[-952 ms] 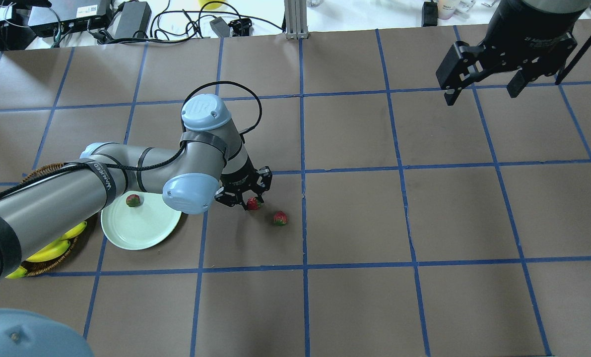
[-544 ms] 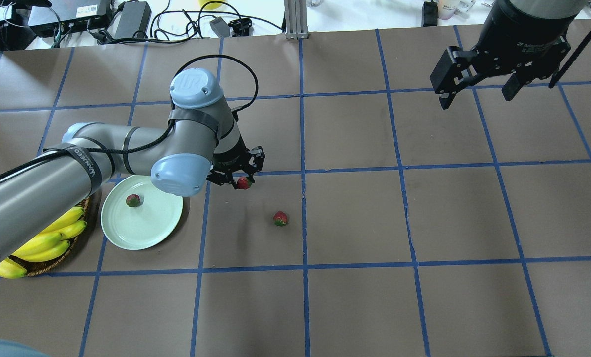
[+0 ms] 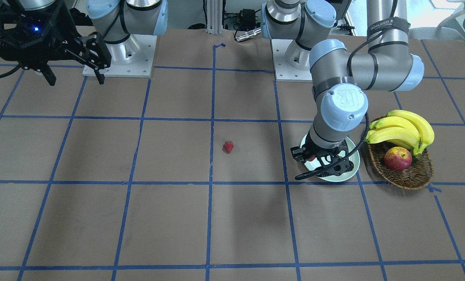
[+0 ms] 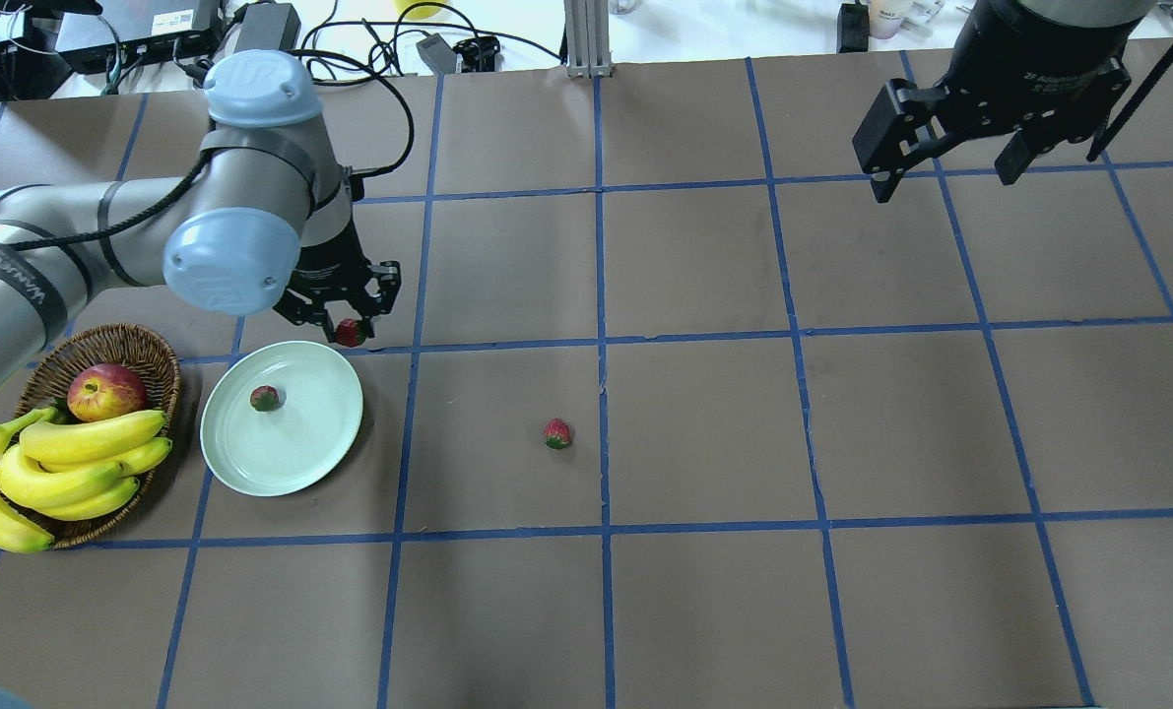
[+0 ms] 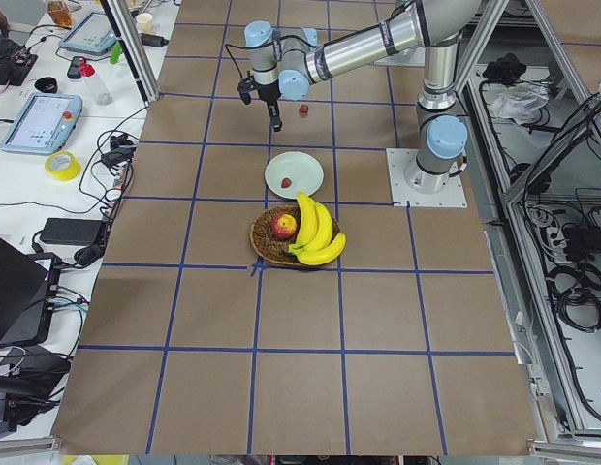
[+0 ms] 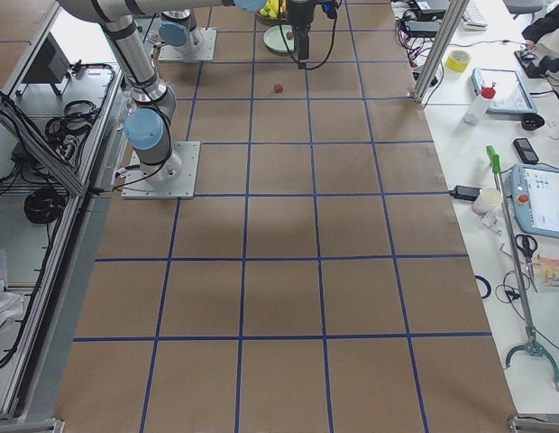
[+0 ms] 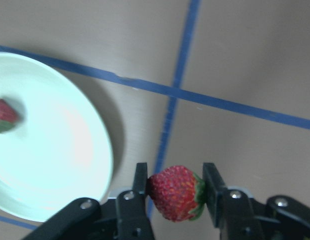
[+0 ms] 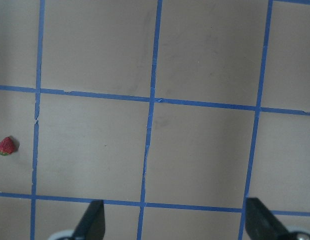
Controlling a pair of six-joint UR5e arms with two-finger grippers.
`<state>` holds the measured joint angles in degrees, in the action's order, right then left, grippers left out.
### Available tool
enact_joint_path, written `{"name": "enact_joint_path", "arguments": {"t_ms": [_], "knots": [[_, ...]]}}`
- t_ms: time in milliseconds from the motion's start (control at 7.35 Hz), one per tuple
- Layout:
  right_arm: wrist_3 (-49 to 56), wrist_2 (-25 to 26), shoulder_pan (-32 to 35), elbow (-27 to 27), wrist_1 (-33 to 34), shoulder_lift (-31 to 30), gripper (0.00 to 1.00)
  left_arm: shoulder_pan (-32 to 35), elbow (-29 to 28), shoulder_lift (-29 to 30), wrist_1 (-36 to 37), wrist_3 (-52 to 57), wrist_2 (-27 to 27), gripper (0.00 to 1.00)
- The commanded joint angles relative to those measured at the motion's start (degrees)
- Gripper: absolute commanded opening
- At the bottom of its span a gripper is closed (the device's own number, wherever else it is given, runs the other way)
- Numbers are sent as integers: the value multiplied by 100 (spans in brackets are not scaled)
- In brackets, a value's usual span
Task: Collect all strawberries into plate
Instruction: 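Carry the strawberry onto the plate and open the left gripper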
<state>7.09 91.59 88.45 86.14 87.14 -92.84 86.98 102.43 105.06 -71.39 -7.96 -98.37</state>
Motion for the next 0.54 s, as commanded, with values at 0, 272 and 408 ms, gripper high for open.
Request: {"name": "enact_joint_path", "arguments": {"t_ms": [0,272,408], "knots": [[12,8,-3,-1,58,3,100,-732,240,-38,-130,1194,-104,0],[12,-1,-3,-1,67,3,100,-884,531,-29,-68,1245,-60,0],[12,-1,-3,-1,67,3,100,-884,584,-3,-68,1236,-43,8]]}}
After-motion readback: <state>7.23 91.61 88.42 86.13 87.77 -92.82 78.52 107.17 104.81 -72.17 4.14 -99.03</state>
